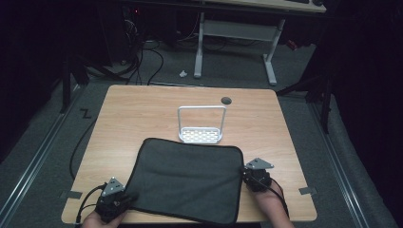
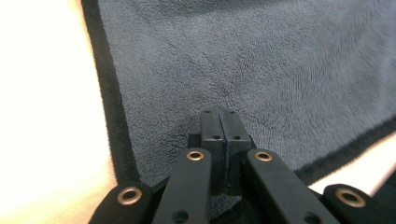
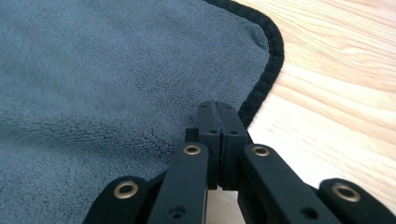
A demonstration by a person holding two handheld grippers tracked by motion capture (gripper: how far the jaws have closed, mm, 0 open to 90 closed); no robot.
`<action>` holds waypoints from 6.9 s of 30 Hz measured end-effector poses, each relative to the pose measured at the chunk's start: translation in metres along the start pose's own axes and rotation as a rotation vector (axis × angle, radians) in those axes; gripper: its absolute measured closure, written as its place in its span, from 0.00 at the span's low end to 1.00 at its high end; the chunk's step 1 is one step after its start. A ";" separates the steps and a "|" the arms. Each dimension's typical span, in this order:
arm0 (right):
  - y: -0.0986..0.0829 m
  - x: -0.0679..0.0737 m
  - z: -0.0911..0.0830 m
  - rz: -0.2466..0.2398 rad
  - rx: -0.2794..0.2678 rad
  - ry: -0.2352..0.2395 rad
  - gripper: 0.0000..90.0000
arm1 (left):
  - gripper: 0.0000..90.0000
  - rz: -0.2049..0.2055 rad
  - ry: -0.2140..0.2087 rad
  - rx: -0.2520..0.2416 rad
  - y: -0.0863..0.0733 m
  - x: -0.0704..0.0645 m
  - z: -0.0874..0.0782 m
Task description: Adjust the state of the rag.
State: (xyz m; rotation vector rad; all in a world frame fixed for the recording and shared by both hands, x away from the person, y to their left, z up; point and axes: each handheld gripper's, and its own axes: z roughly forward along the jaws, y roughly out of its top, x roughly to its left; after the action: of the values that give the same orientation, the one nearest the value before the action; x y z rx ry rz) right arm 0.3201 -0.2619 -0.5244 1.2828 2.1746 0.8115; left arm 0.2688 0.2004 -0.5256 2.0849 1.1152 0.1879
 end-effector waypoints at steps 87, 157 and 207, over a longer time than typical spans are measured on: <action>0.028 0.126 -0.018 -0.157 -0.137 0.214 0.48 | 0.93 -0.070 0.046 -0.130 0.120 0.052 0.115; 0.079 0.257 -0.017 -0.350 -0.274 0.348 0.90 | 0.95 -0.334 -0.047 -0.260 0.108 0.085 0.070; 0.043 0.177 -0.044 -0.243 -0.309 0.263 0.90 | 0.94 -0.262 0.007 -0.311 0.159 0.019 0.081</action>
State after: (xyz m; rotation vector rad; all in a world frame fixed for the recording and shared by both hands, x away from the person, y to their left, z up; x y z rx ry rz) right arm 0.2386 -0.0980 -0.4822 0.7788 2.2337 1.2113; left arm 0.4203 0.1167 -0.4795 1.6511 1.2634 0.2251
